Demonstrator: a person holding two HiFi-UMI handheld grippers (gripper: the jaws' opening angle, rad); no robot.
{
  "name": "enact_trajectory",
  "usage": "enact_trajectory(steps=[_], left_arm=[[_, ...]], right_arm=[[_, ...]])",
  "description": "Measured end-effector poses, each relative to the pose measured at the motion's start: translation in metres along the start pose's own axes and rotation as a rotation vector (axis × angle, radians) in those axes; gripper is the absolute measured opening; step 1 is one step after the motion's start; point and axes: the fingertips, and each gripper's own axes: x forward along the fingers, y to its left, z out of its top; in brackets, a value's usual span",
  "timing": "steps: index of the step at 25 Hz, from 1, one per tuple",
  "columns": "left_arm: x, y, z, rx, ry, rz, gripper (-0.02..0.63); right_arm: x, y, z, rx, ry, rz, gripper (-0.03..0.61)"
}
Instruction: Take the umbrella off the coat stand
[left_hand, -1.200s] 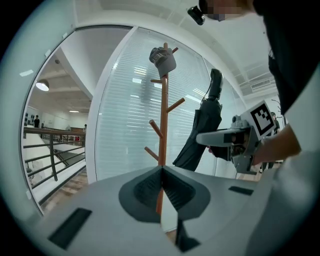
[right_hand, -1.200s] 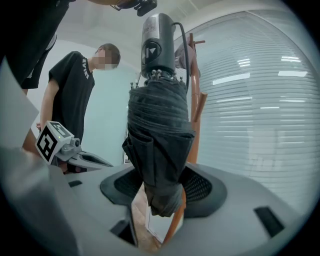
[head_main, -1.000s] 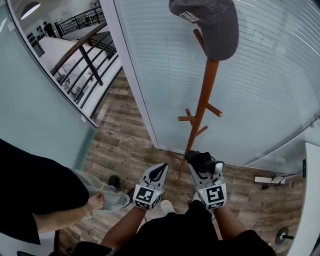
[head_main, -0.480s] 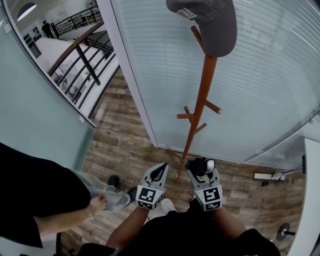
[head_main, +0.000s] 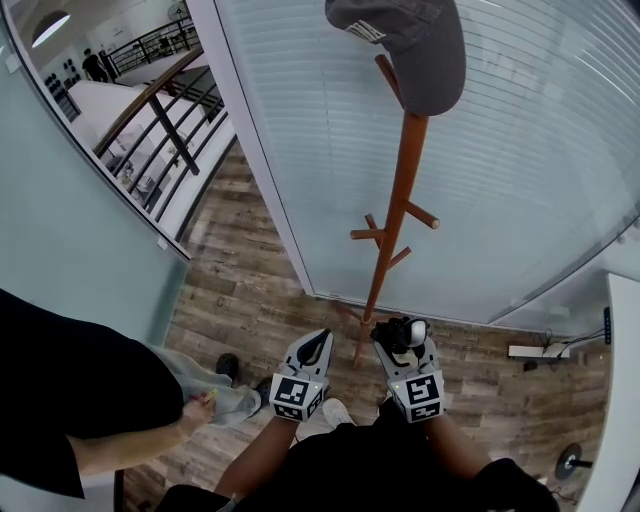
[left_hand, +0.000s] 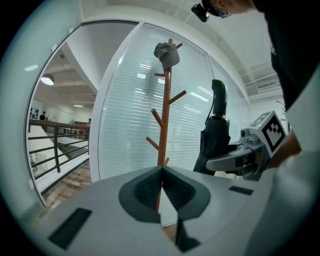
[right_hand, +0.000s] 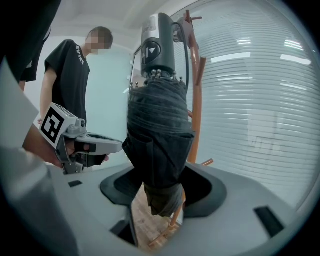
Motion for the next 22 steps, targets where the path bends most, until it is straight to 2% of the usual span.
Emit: enact_trajectory(steps=[10, 22], left_arm=[[0.002, 0.001, 0.003, 0.008, -0.005, 0.002, 0.014], [0.009, -0.008, 0.005, 0.009, -0.002, -0.038, 0.014]], right_arm=[[0.004, -0.003, 0.001, -0.001, -0.002, 0.007, 0.245], [0.009, -0.008, 0.008, -0.020, -0.012, 0.011, 0.245]])
